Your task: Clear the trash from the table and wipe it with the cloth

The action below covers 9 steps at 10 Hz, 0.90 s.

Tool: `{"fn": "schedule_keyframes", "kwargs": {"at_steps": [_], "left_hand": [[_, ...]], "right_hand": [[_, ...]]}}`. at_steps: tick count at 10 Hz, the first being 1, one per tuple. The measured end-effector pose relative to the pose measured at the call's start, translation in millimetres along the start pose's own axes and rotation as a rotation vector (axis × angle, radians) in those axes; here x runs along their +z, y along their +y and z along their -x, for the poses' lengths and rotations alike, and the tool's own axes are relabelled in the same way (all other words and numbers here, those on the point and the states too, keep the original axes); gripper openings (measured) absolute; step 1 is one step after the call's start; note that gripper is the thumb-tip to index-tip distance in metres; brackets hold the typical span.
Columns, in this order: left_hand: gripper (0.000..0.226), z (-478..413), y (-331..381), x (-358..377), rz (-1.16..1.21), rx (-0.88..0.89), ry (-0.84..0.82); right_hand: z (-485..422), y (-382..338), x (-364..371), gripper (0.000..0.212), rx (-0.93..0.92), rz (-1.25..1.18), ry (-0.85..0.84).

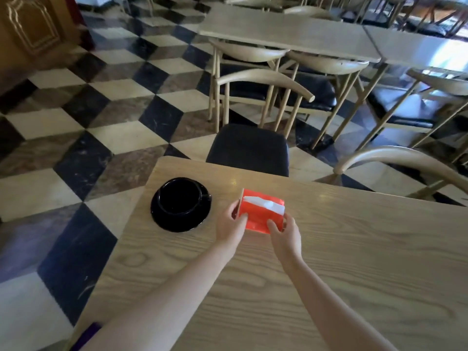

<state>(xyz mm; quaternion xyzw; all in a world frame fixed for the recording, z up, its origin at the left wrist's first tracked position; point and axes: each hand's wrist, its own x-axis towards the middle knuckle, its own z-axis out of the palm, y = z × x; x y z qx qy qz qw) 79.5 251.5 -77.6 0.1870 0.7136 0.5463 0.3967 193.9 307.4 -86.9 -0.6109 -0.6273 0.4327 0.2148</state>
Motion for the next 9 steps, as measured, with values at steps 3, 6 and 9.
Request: {"fn": "schedule_keyframes", "kwargs": {"at_steps": [3,6,9], "left_hand": [[0.046,1,-25,-9,-0.049,0.055,-0.065],[0.047,7,-25,-14,-0.292,0.077,-0.151],[0.053,41,0,-20,-1.130,0.027,-0.229]], "right_hand": [[1,5,13,0.039,0.055,0.124,0.030],[8,14,1,0.048,0.085,0.220,-0.116],[24,0,-57,0.042,0.108,0.561,-0.405]]}}
